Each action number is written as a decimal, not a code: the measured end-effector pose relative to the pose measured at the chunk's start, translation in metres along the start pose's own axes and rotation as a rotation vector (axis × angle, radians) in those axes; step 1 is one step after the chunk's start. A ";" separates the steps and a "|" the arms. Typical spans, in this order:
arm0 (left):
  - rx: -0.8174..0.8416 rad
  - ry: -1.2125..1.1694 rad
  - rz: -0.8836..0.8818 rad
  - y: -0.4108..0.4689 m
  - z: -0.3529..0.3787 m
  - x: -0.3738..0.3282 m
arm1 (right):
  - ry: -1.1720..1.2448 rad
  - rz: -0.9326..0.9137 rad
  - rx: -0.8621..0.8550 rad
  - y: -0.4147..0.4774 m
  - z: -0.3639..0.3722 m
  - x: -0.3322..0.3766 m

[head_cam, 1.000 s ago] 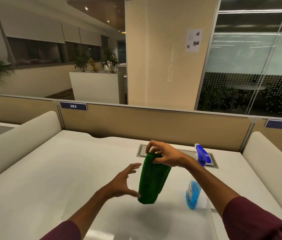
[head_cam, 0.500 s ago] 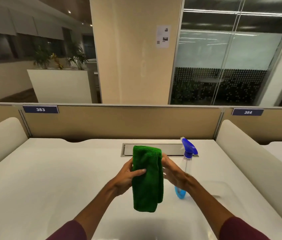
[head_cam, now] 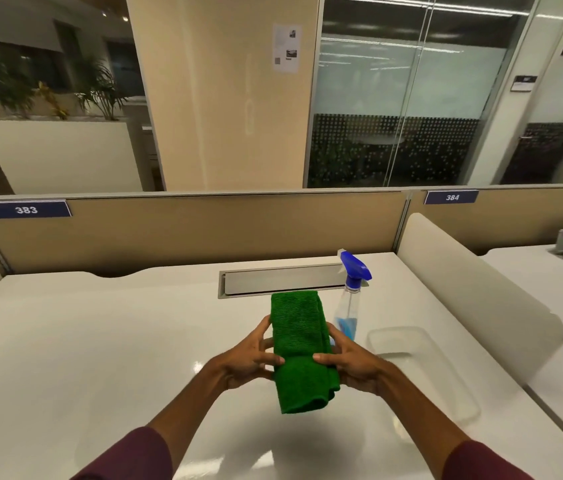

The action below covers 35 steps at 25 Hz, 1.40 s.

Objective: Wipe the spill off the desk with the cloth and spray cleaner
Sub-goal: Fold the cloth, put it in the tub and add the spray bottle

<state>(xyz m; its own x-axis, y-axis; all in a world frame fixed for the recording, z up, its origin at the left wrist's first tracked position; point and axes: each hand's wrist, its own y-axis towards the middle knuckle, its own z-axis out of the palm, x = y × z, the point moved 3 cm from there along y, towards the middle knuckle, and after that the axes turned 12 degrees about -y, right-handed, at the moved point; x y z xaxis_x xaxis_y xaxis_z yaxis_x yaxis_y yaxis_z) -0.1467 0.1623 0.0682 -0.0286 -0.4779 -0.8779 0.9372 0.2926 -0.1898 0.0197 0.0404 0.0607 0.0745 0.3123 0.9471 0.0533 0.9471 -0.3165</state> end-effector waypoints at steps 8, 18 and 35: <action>-0.177 -0.111 0.025 0.023 0.022 0.010 | -0.005 -0.127 -0.124 -0.018 -0.026 0.013; -0.285 -0.016 -0.220 0.082 0.087 0.049 | -0.009 -0.047 -0.037 -0.069 -0.125 0.007; -0.364 1.387 -0.175 0.184 0.197 0.091 | -0.716 0.389 -0.106 -0.117 -0.204 -0.035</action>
<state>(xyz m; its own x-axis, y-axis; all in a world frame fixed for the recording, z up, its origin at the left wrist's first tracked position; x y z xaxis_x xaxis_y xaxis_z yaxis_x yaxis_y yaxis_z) 0.0917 0.0094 0.0401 -0.6381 0.5827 -0.5033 0.7533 0.6078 -0.2514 0.2144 -0.0967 0.0533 -0.5444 0.6225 0.5622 0.2513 0.7605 -0.5987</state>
